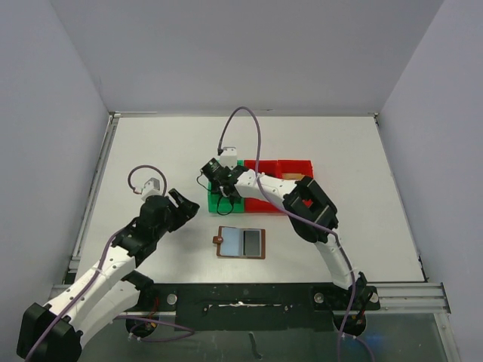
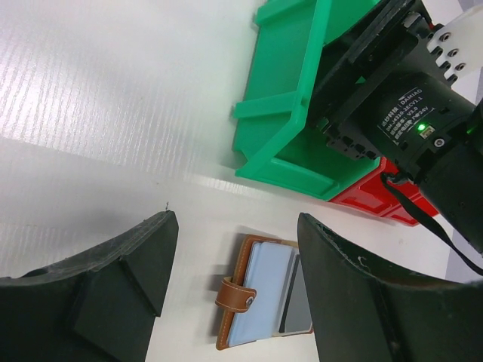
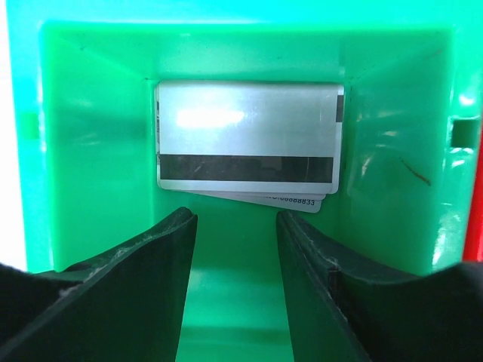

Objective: Take the credit cards out of the card holder

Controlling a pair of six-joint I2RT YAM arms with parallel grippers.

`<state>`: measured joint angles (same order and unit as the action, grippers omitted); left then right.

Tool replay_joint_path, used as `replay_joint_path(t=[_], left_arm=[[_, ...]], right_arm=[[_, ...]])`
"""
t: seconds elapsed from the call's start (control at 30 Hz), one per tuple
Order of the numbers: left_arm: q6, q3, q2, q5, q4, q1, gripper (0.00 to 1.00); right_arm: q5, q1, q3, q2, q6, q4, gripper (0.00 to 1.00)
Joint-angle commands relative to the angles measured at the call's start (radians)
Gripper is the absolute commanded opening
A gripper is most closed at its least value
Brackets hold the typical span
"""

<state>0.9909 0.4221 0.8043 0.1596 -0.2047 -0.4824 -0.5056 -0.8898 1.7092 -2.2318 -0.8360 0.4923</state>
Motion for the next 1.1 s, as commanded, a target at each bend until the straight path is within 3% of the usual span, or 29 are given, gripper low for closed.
replay_joint_path(t=[0.0,0.27,0.47,0.57,0.73,1.0,1.07], left_arm=[[0.006,0.021,-0.032,-0.003,-0.001,0.007,0.63],[-0.002,0.011,-0.042,-0.067,0.004,0.007,0.64],[-0.018,-0.039,-0.049,-0.189,0.002,0.007,0.64],[-0.024,-0.050,-0.068,-0.256,0.005,0.005,0.64],[0.005,-0.106,-0.130,-0.363,0.051,0.003,0.65],[0.024,-0.134,-0.211,-0.420,0.033,-0.002,0.66],[0.022,-0.135,-0.203,-0.456,0.081,-0.005,0.66]], right_arm=[[0.024,-0.005,0.025,0.131,0.035,-0.026,0.52],[0.041,-0.013,-0.029,0.264,0.090,-0.046,0.54],[0.025,-0.031,-0.199,0.430,0.131,-0.149,0.54],[-0.056,-0.067,-0.316,0.526,0.128,-0.161,0.54],[-0.050,-0.076,-0.612,0.709,0.037,-0.256,0.54],[-0.050,-0.103,-0.892,0.946,-0.157,-0.211,0.53],[-0.050,-0.108,-0.966,1.003,-0.194,-0.234,0.59]])
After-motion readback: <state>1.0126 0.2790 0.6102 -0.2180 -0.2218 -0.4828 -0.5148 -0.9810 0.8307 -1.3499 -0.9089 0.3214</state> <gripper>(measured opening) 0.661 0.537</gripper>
